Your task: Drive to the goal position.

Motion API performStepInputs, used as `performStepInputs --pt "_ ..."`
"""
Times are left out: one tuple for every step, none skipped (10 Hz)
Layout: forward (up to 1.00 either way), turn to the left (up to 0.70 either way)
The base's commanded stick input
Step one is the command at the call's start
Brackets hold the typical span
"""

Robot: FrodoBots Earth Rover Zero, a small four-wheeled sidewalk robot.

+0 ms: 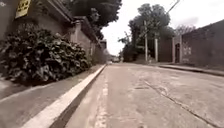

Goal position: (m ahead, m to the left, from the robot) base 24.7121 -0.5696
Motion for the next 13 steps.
performStepInputs --pt "0.7 0.0" --pt "0.7 0.0" --pt "0.7 0.0" --pt "0.7 0.0" --pt "0.7 0.0" --pt "0.7 0.0" --pt "0.7 0.0" --pt "0.7 0.0" --pt "0.7 0.0" --pt "0.7 0.0" --pt "0.7 0.0" --pt "0.7 0.0" --pt "0.7 0.0"
